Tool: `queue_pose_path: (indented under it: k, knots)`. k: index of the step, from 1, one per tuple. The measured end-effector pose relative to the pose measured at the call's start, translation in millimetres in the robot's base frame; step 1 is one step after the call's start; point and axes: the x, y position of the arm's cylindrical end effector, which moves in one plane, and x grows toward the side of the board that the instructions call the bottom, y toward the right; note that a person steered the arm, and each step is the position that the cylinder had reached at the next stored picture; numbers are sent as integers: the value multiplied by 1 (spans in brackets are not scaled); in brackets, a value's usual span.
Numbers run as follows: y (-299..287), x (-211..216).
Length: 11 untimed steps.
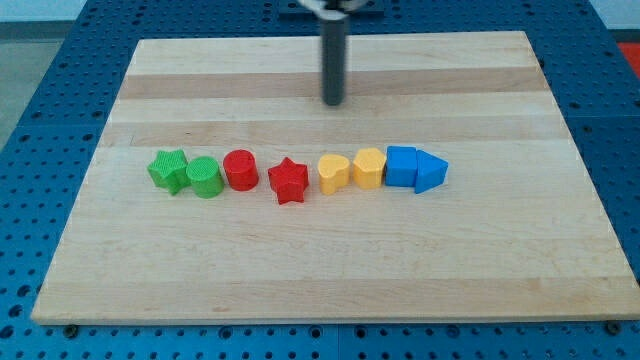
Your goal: Separate the green star and the green circle
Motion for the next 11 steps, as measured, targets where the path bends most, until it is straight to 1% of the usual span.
queue_pose_path:
  k: [1, 2, 3, 4, 5, 6, 7, 8, 9, 10, 11]
  knots:
    - [-41, 11]
    - [-43, 12]
    - [-99, 40]
    - [-108, 40]
    - [-140, 50]
    - [-158, 62]
    - [-184, 90]
    - [-190, 103]
    - [-190, 108]
    - [-179, 80]
    - [-153, 83]
